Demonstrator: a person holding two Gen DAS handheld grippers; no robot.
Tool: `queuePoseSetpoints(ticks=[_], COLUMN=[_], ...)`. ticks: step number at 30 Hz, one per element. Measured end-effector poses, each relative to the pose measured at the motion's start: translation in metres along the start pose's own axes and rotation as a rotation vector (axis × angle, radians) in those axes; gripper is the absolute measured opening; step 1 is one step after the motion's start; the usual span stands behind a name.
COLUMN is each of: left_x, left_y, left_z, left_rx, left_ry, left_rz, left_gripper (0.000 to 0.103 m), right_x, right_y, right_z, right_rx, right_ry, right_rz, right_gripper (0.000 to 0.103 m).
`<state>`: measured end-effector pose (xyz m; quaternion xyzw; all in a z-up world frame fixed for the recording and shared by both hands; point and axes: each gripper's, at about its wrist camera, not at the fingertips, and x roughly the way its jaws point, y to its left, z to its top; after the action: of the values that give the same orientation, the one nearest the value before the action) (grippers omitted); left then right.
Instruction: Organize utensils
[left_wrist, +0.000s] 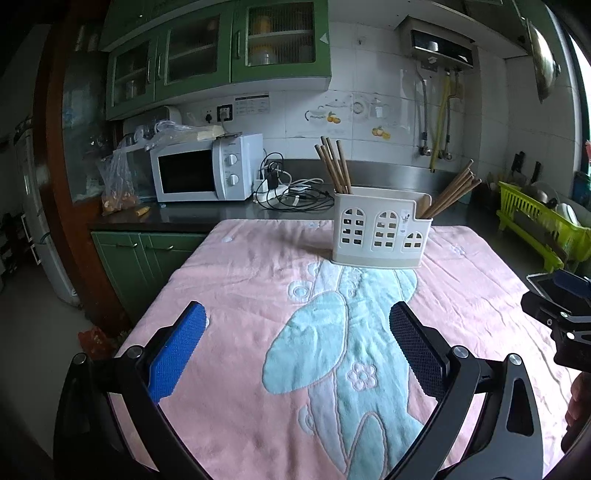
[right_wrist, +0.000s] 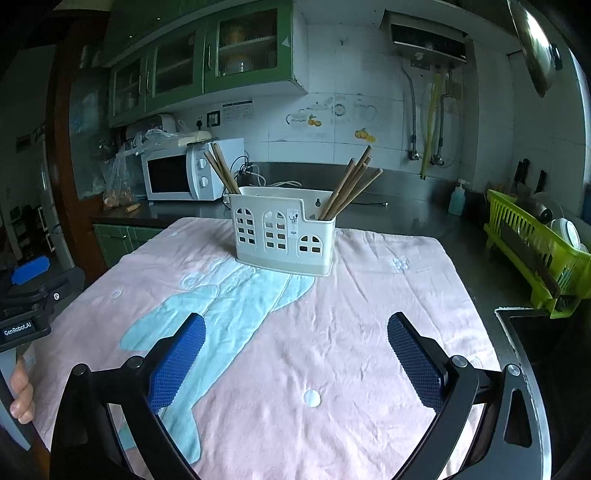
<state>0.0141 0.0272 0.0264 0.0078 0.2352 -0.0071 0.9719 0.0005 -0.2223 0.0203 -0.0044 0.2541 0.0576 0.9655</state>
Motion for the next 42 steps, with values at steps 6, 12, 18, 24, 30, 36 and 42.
queuePoseSetpoints(ticks=[6,12,18,24,30,36,42], left_x=[0.003,0.004,0.005,0.007,0.009,0.010,0.011], left_y=[0.000,-0.002,-0.001,0.000,-0.003,-0.005,-0.005], left_z=[-0.002,-0.003,-0.004,-0.005,-0.007,-0.009,-0.011], left_rx=[0.006,0.024,0.013,0.009,0.016,0.015,0.015], left_ry=[0.015,0.012,0.015,0.031,0.042,0.051,0.059], left_rz=[0.013,0.031,0.032,0.025,0.025,0.023,0.025], left_gripper=[0.098,0.098,0.098,0.098,0.098,0.098,0.098], right_x=[0.000,0.000,0.001,0.000,0.000,0.001,0.000], right_y=[-0.001,-0.001,-0.001,0.000,0.000,0.001,0.002], right_z=[-0.003,-0.003,-0.004,-0.004,-0.004,-0.004,-0.004], right_rx=[0.005,0.005,0.004,0.007,0.006,0.007,0.006], right_ry=[0.004,0.007,0.008,0.011,0.011,0.013,0.014], right_rz=[0.001,0.007,0.010,0.013,0.013,0.014,0.014], right_gripper=[0.096,0.096,0.096,0.096,0.096,0.096,0.096])
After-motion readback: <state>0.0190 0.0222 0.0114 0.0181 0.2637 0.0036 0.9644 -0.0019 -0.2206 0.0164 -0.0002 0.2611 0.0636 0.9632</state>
